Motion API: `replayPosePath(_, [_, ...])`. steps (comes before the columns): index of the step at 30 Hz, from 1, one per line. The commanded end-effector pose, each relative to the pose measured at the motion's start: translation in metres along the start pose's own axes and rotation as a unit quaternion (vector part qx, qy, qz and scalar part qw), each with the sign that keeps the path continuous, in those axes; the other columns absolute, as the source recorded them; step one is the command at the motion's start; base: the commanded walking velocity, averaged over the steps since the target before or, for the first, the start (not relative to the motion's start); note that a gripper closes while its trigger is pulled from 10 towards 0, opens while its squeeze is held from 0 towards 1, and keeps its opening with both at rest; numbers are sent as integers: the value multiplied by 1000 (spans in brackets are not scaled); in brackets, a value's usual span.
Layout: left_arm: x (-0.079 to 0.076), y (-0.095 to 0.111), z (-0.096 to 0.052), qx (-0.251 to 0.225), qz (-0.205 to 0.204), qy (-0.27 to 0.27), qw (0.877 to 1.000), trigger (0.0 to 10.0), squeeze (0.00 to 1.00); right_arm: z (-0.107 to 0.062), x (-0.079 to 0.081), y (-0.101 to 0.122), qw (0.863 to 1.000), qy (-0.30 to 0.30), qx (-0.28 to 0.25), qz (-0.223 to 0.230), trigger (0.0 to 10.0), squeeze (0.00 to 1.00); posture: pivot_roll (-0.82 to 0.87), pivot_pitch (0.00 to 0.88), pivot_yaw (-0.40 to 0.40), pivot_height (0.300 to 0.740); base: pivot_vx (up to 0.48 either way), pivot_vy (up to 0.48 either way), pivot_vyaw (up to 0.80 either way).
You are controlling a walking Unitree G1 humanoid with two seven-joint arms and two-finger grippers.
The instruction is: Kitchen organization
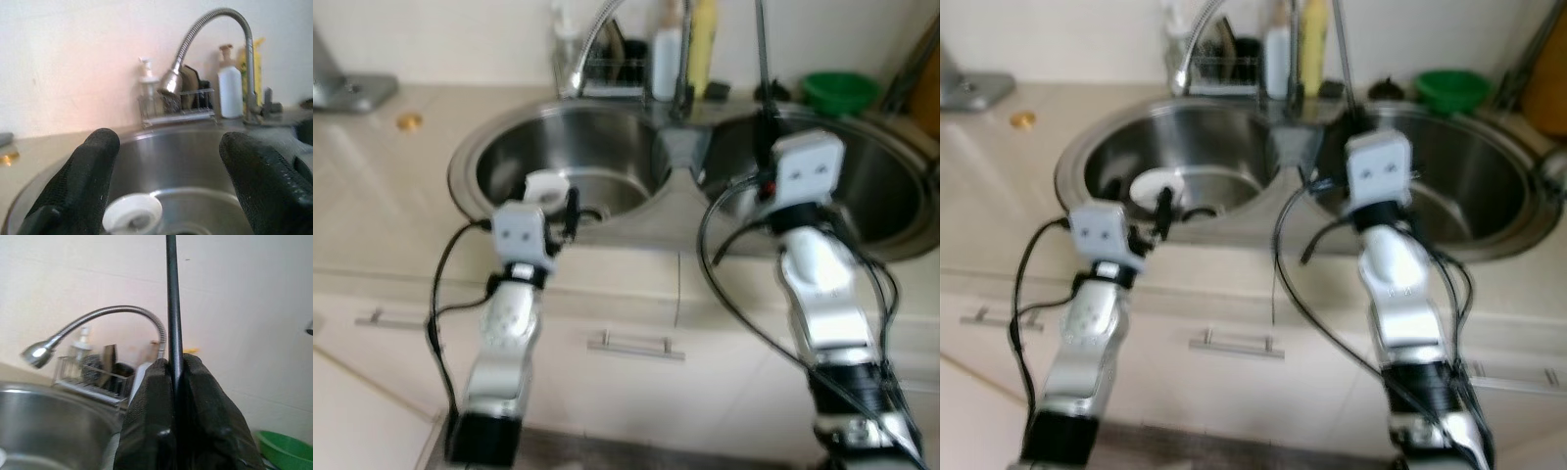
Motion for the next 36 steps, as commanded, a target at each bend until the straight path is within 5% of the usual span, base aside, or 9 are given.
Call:
replayPosePath(1, [-9, 6, 3, -11, -8, -10, 1000, 10000, 0, 0, -14, 1, 1000, -17, -3, -5, 10000, 0, -81, 0, 22, 740, 334, 0, 0])
replayPosePath(10, [-12, 8, 3, -15, -12, -14, 1000, 10000, 0, 1, -15, -5, 1000, -17, 6, -10, 10000, 0, -79, 0, 22, 740, 33, 0, 0])
replayPosePath(15, [-12, 8, 3, -14, -10, -15, 1000, 10000, 0, 2, -17, -30, 998, -15, 64, 21, 10000, 0, -78, 0, 20, 740, 0, 0, 0])
replayPosePath(21, [-13, 7, 3, -13, -10, -16, 1000, 10000, 0, -1, -17, -86, 980, -12, 184, 77, 10000, 0, -77, 0, 23, 740, 0, 0, 0])
replayPosePath(31, [-14, 8, 3, -14, -7, -18, 1000, 10000, 0, 1, -7, -112, 966, -3, 231, 117, 10000, 0, -64, 0, 19, 740, 0, 0, 0])
replayPosePath(32, [-13, 8, 3, -14, -7, -18, 1000, 10000, 0, 2, -7, -113, 966, -4, 230, 120, 10000, 43, -64, 0, 19, 740, 0, 0, 0])
replayPosePath(34, [-13, 7, 3, -13, -6, -17, 1000, 10000, 0, 2, -9, -113, 966, -10, 225, 125, 10000, 1000, -64, 0, 19, 740, 0, 0, 0])
replayPosePath(36, [-13, 7, 3, -13, -6, -18, 1000, 10000, 0, 3, -12, -112, 967, -14, 221, 125, 10000, 1000, -61, 0, 19, 740, 0, 0, 0])
Point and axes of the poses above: a point about 5 cm out from each wrist's last joint towards the gripper, its own z axis pointing out of the wrist towards the gripper, its own y axis along the axis of the wrist's last joint, x = y × z, the point moved 6 cm from there along z, pointing out of the wrist towards the gripper, and after that the axes turned 5 degrees about z, right-handed, at the moved point
